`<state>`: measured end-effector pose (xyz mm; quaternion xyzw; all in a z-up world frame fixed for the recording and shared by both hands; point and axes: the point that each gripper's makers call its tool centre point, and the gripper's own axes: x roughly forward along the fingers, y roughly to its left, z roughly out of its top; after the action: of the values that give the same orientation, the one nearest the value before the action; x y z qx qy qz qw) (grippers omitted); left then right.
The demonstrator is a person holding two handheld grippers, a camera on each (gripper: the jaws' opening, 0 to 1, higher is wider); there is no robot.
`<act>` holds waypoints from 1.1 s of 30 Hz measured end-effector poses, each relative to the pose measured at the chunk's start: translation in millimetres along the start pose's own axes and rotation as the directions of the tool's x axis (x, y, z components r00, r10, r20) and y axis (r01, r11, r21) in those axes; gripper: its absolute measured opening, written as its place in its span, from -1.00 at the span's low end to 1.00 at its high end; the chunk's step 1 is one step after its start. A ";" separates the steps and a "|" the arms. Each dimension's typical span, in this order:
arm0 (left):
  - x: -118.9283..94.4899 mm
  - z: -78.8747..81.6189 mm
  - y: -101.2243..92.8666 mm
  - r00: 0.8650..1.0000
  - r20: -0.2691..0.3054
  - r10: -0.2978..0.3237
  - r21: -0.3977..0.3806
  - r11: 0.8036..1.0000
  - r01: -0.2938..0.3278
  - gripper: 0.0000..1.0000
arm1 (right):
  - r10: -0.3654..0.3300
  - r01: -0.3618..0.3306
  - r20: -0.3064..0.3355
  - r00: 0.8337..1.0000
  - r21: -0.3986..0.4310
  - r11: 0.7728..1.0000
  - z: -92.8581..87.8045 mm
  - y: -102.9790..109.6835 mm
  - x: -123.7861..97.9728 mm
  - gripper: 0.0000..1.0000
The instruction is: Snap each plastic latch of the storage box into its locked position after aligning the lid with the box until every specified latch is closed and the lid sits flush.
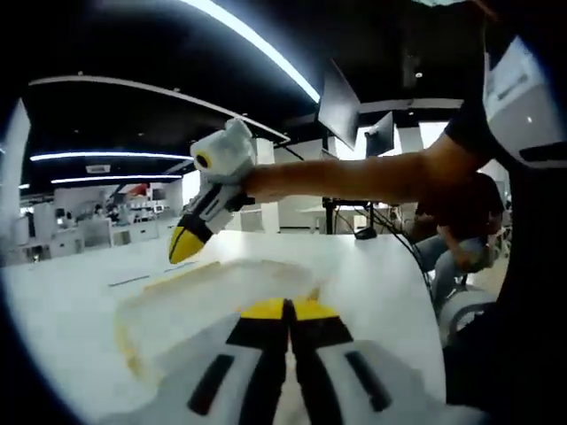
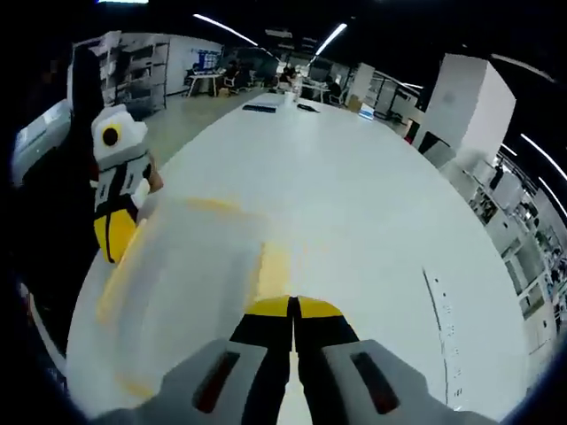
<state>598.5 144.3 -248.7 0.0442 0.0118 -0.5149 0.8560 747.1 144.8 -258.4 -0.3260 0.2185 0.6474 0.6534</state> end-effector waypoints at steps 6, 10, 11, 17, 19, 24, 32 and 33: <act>6.0 0.1 -3.5 0.999 -0.004 -0.043 -0.003 0.999 0.043 -1.00 | 0.054 -0.054 -0.033 0.998 -0.020 0.998 -1.7 2.7 15.2 -1.00; 10.3 0.0 -3.9 0.998 -0.023 -0.055 0.018 0.998 0.056 -1.00 | 0.118 -0.119 -0.053 0.992 -0.004 0.993 -9.9 11.1 22.1 -1.00; 11.3 -0.1 -3.2 0.998 -0.024 -0.055 0.019 0.998 0.055 -1.00 | 0.115 -0.117 -0.090 0.989 -0.011 0.993 -18.4 8.4 23.4 -1.00; 15.9 1.3 -2.4 0.999 -0.008 -0.048 -0.016 0.999 0.048 -1.00 | 0.196 -0.193 -0.099 0.976 0.035 0.981 -32.1 14.8 33.7 -1.00; 16.3 1.4 -3.1 0.999 -0.009 -0.042 -0.021 0.999 0.042 -1.00 | 0.239 -0.235 -0.111 0.965 0.048 0.971 -32.9 17.7 34.4 -1.00; 15.2 0.8 -2.3 0.999 -0.022 -0.037 -0.048 0.998 0.036 -1.00 | 0.377 -0.365 -0.128 0.917 0.109 0.925 -34.5 23.8 35.0 -1.00; 16.2 1.4 0.2 1.000 -0.021 -0.001 -0.134 0.991 -0.002 -1.00 | 0.465 -0.434 -0.147 0.873 0.198 0.879 -40.1 27.1 41.1 -1.00; 16.2 1.6 0.8 1.000 -0.022 0.003 -0.143 0.990 -0.006 -1.00 | 0.469 -0.439 -0.145 0.871 0.198 0.876 -40.6 27.5 41.9 -1.00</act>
<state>606.8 130.2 -248.1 -0.0116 0.0578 -0.5105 0.8579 728.2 144.1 -320.1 -0.2719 0.4006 0.7299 0.4826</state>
